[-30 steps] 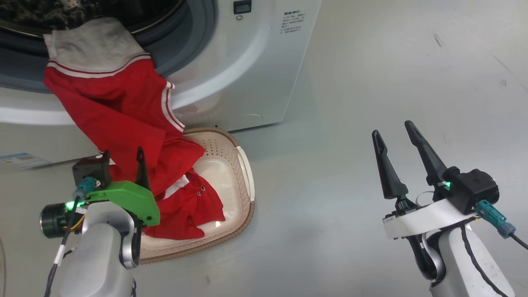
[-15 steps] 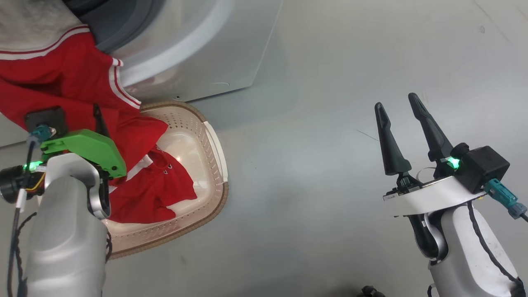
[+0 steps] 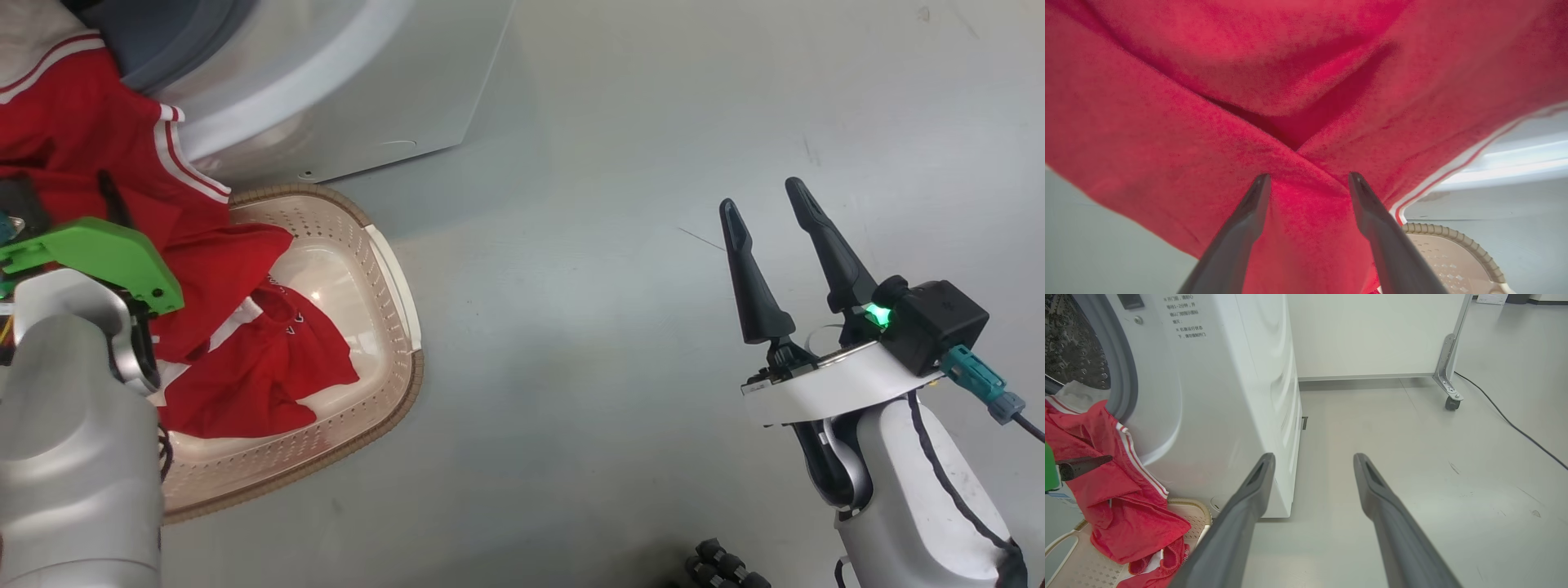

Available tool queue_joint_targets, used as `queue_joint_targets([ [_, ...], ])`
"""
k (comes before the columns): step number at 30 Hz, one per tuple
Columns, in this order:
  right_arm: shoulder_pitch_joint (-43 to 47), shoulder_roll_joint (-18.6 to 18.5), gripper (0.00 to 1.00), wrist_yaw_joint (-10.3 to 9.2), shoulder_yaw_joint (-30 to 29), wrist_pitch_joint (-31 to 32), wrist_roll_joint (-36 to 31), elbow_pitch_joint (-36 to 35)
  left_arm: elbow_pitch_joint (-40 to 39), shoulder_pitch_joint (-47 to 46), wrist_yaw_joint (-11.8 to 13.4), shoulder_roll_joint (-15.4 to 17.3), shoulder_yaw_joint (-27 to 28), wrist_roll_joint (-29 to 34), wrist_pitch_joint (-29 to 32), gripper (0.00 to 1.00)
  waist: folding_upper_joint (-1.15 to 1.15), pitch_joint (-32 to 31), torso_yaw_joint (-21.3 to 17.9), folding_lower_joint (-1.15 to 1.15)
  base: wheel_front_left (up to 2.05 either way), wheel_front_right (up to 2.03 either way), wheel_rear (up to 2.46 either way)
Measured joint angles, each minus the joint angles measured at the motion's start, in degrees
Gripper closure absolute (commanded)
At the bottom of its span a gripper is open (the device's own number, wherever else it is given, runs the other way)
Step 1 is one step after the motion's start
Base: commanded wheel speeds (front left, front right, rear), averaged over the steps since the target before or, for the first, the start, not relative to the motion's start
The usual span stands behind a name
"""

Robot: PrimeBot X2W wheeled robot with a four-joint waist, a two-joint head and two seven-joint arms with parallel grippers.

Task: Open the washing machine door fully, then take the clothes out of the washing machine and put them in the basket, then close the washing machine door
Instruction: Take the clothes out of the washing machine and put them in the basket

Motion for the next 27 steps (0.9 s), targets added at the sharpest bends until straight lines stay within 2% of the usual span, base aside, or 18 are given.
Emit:
queue_joint_targets([
  [6,-0.91,-0.19,0.00,0.00,0.93,0.00,0.85,0.04,1.87,-2.08,0.00,0.92,3.55,2.53,-1.89,0.00,0.00,0.60,-0.63,0.00,0.00,0.00,0.00],
  [7,-0.90,-0.21,0.00,0.00,0.93,0.00,1.00,0.08,2.14,-2.35,0.00,0.79,3.61,2.87,-2.18,0.36,0.00,0.67,-0.68,0.00,0.00,0.00,0.00],
  [9,-0.90,-0.25,0.00,0.00,0.94,0.00,1.22,0.14,2.75,-2.93,0.00,0.57,3.71,3.45,-2.72,1.00,0.00,0.81,-0.77,0.00,0.00,0.00,0.00],
  [18,-1.86,-0.81,0.00,0.00,0.97,0.00,1.58,0.23,5.48,-4.17,0.00,-0.62,5.52,5.15,-5.80,1.00,0.00,1.18,-0.54,0.00,0.00,0.00,0.00],
  [27,-1.99,-2.13,0.00,0.01,-0.51,0.00,1.58,0.20,6.43,-4.25,0.00,-2.04,5.31,5.26,-10.89,1.00,0.00,0.80,1.76,0.00,0.00,0.00,0.00],
])
